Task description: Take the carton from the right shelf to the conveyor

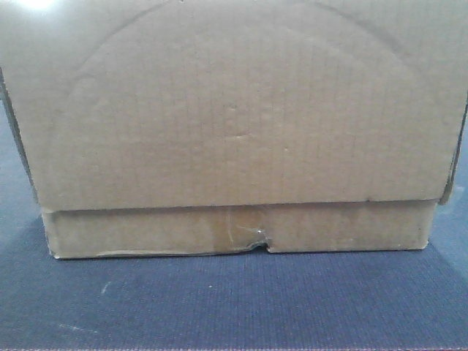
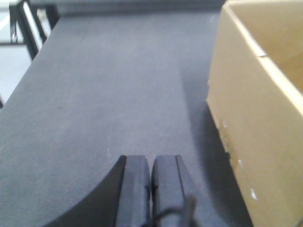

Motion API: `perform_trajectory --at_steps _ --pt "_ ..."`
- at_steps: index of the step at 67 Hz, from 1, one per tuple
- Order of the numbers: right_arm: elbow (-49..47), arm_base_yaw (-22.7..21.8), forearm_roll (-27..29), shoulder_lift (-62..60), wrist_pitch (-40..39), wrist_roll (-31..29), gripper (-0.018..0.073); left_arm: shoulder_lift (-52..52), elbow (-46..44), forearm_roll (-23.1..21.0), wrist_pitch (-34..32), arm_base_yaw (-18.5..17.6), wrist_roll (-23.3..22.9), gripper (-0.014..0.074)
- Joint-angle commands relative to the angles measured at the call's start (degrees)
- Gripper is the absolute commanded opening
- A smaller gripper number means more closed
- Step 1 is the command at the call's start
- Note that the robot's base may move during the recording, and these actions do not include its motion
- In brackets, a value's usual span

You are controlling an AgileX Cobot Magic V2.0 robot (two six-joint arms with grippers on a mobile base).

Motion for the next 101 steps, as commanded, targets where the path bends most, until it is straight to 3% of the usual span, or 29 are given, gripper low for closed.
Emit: perform_trajectory --at_steps 1,13,26,83,92,101 --pt "5.6 -0.4 -0.4 -7.3 -6.2 0.0 -0.0069 -4.0 2.6 -0.6 -3.6 0.2 0.1 0.0015" --pt "13.0 -0.4 -0.4 -20.9 -8.4 0.0 -0.0069 -8.9 4.0 -0.6 -3.5 0.2 0.1 0.0015" --pt "14.8 -0.4 -0.4 -30.2 -8.3 0.0 -0.0069 -10.2 4.0 -0.6 -3.5 0.2 0.1 0.0015" --pt "14.8 -0.4 -0.4 -31.0 -9.5 0.0 -0.0069 -10.8 4.0 -1.7 -3.0 0.2 0.1 0.0015" --pt "14.8 -0.4 -0.4 -31.0 -9.5 0.0 -0.0069 -12.9 5.0 -6.5 -1.6 1.6 9.0 0.0015" --pt "14.8 -0.4 -0.4 -31.0 -9.5 0.0 -0.0069 -16.5 9.6 -11.4 -4.6 7.0 13.5 0.0015"
